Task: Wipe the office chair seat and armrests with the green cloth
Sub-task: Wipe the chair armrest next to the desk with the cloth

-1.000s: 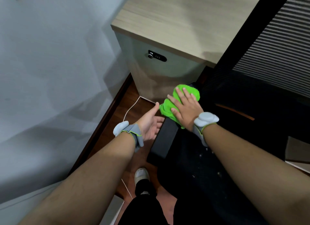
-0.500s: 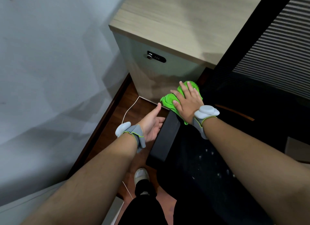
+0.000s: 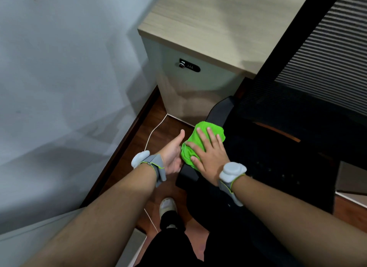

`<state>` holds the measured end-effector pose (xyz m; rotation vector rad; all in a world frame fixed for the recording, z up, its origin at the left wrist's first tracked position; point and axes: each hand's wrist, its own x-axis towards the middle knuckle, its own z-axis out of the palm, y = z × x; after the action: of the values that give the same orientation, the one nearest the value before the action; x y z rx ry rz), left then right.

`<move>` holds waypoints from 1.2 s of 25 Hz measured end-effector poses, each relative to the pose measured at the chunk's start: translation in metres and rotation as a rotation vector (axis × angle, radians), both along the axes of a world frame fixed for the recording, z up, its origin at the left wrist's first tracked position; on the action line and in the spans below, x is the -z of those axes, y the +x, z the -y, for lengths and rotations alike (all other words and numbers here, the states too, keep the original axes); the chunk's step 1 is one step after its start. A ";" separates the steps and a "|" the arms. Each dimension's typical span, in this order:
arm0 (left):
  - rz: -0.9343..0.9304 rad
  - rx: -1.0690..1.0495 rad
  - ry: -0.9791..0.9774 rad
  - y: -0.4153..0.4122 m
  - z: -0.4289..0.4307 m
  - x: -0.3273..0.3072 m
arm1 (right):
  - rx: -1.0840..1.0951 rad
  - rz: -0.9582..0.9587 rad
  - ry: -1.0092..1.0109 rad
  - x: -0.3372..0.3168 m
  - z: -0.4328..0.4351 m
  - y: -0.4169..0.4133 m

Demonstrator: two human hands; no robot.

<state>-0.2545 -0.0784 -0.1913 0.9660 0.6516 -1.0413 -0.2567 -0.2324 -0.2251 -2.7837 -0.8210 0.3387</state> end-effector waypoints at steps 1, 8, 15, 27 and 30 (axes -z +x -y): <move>-0.019 0.007 0.025 -0.007 -0.003 0.004 | -0.020 0.011 -0.005 -0.002 -0.002 -0.010; -0.029 0.013 0.136 -0.021 -0.016 0.007 | -0.198 0.159 -0.046 0.002 -0.013 -0.053; 0.006 -0.101 0.235 -0.026 -0.014 0.003 | -0.188 0.103 0.000 -0.007 -0.012 -0.054; 0.507 0.294 0.421 -0.028 -0.036 -0.021 | -0.075 -0.536 0.016 -0.064 -0.049 0.056; 0.602 0.412 0.440 -0.018 -0.042 -0.036 | -0.079 -0.718 0.004 -0.077 -0.055 0.064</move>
<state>-0.2729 -0.0362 -0.1553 1.7637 0.1740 -0.8994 -0.1923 -0.1774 -0.1484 -2.3350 -0.7268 1.2427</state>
